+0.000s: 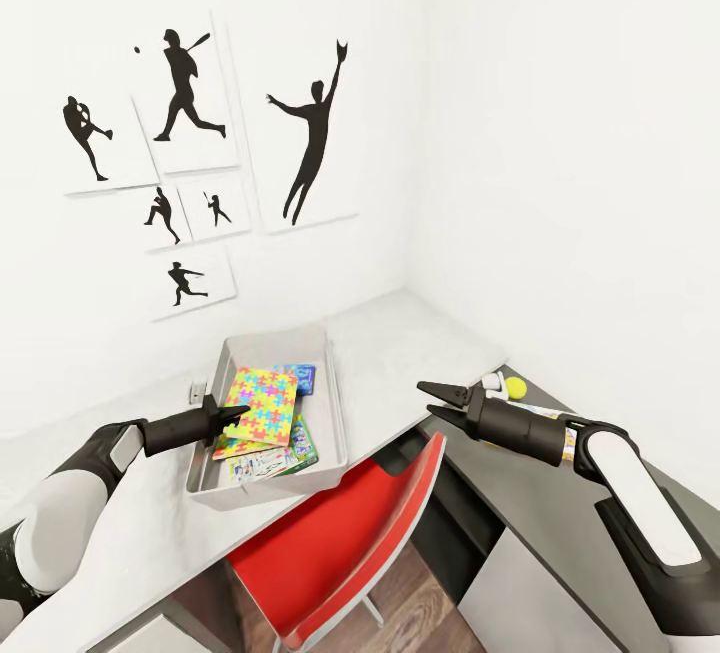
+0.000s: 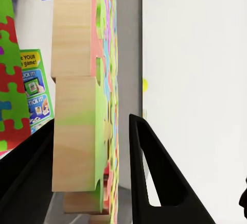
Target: Put all the toys in the child's room - the three board games (two on the bed and one on the table), the two jigsaw puzzles on the table, and the tennis ball on the table - inside the toy box on the table in the child's room.
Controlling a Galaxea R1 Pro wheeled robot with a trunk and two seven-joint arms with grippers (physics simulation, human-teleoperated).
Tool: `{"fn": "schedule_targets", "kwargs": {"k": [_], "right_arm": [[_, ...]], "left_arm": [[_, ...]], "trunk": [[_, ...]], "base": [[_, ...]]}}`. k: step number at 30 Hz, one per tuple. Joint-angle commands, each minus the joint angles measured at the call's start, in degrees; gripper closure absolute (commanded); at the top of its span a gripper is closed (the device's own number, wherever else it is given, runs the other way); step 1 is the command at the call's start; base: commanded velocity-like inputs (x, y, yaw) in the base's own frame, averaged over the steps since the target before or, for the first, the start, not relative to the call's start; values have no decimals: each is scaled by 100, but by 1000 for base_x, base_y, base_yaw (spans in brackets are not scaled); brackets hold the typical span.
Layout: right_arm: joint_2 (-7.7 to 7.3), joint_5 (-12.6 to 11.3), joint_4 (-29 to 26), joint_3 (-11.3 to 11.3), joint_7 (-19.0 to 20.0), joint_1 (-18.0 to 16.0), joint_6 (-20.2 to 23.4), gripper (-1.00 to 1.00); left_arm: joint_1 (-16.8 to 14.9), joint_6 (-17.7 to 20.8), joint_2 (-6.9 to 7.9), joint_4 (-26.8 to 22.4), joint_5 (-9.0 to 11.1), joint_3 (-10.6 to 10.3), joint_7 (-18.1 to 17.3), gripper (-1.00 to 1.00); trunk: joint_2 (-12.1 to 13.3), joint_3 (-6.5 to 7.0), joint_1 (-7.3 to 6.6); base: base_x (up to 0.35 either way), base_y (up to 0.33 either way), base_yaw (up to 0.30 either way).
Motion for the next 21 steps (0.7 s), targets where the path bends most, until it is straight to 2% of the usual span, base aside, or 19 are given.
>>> {"fn": "schedule_targets", "kwargs": {"k": [1, 9, 21], "right_arm": [[-4, 56, 1, 5, 55, -6, 10, -100], [0, 48, -7, 6, 56, -6, 10, -100], [-4, 40, -7, -15, 63, -6, 18, -100]], "left_arm": [[-6, 41, -1, 1, -15, 26, -15, 100], [-6, 31, -1, 1, -15, 26, -15, 100], [-6, 30, -1, -8, -15, 26, -15, 100]], "trunk": [[-12, -12, 3], [-12, -20, 3], [-12, -76, 3]], "base": [[0, 0, 0], [0, 0, 2], [0, 0, 79]]}}
